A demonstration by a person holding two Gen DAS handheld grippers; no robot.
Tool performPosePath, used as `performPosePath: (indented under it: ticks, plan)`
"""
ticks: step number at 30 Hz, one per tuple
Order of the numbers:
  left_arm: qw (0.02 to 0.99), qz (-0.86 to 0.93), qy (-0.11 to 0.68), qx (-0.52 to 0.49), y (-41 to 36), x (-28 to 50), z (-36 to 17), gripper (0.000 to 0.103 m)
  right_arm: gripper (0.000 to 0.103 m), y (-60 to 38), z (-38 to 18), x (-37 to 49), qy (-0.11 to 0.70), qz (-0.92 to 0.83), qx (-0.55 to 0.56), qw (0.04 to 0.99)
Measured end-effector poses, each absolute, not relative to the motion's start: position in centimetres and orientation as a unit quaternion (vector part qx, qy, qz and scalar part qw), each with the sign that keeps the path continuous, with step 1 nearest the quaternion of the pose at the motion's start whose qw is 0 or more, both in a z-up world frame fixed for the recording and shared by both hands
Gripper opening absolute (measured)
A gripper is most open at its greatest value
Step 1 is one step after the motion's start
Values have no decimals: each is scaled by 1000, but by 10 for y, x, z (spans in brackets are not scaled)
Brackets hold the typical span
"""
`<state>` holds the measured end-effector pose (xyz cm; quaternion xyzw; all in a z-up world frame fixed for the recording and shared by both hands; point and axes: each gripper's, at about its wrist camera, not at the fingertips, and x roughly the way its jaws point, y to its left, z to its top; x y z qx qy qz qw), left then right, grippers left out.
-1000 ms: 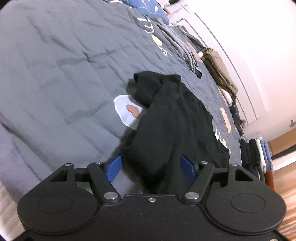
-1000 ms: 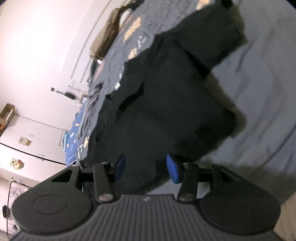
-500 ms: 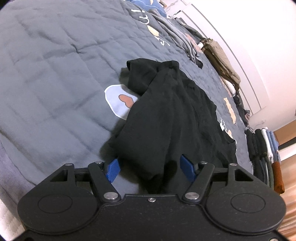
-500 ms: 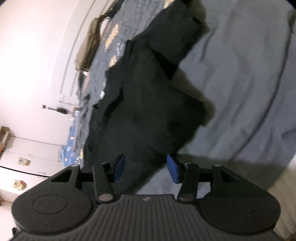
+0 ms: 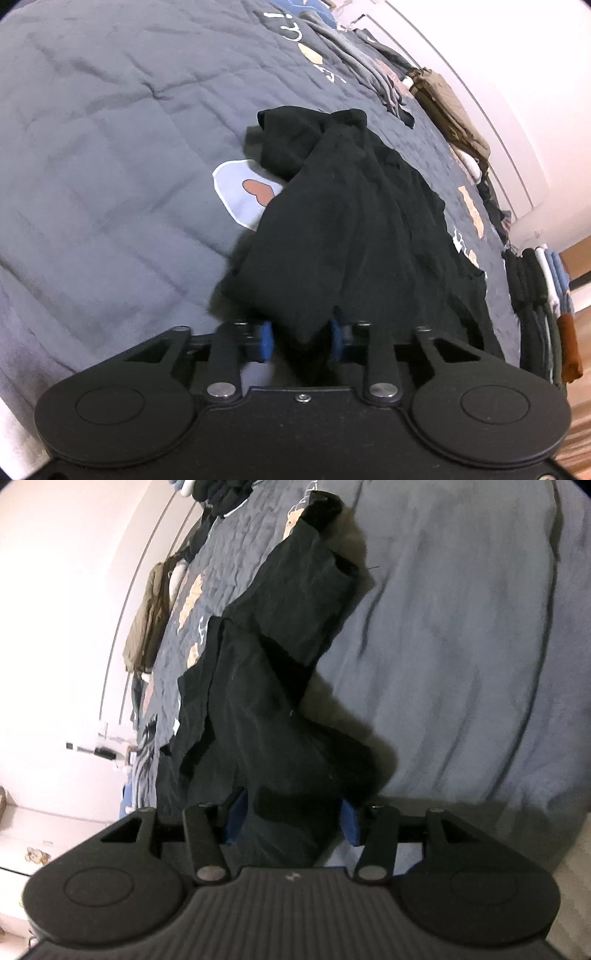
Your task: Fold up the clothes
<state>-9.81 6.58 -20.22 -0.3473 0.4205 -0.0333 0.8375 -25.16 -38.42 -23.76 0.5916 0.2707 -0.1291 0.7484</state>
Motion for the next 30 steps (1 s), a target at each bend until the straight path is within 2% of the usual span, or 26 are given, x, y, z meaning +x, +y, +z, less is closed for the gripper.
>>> performPosePath:
  ticks: [1, 2, 3, 4, 6, 9, 13, 15, 18, 20, 21, 22, 23, 24, 27, 30]
  plan:
    - [837, -31, 420, -349, 67, -98, -202, 14, 51, -384, -237, -249, 267, -130, 591, 750]
    - [836, -29, 418, -353, 69, -99, -202, 12, 43, -384, -236, -250, 261, -132, 589, 754]
    - [835, -27, 413, -362, 73, -101, -199, 11, 24, -384, -235, -250, 254, -135, 587, 757]
    - [834, -26, 406, -372, 78, -104, -196, 10, 15, -387, -234, -253, 245, -135, 590, 757]
    - [832, -23, 393, -391, 87, -109, -190, 8, 8, -391, -231, -257, 226, -134, 597, 758]
    - [834, -29, 374, -405, 98, -120, -175, 6, 6, -396, -225, -264, 202, -137, 602, 760]
    - [827, -39, 391, -402, 101, -126, -171, 6, 6, -400, -214, -275, 187, -146, 605, 760]
    - [828, -49, 409, -380, 98, -126, -172, 7, 6, -404, -211, -276, 212, -141, 602, 757]
    - [834, -34, 430, -344, 90, -126, -177, 16, 9, -406, -214, -274, 254, -141, 586, 756]
    - [832, -23, 424, -358, 89, -128, -183, 33, 10, -401, -217, -270, 264, -148, 578, 758]
    - [832, -20, 417, -366, 89, -128, -184, 37, 12, -398, -217, -270, 263, -150, 577, 758]
    - [833, -23, 414, -366, 88, -127, -185, 46, 13, -396, -217, -268, 266, -149, 575, 759]
    - [835, -25, 411, -365, 86, -127, -184, 51, 19, -394, -217, -265, 268, -147, 574, 760]
    - [838, -26, 407, -363, 84, -126, -184, 51, 27, -392, -217, -263, 269, -145, 574, 760]
    - [834, -29, 415, -362, 79, -123, -188, 52, 41, -387, -220, -263, 274, -140, 574, 759]
    - [837, -22, 424, -346, 72, -120, -194, 52, 44, -385, -225, -261, 285, -144, 569, 758]
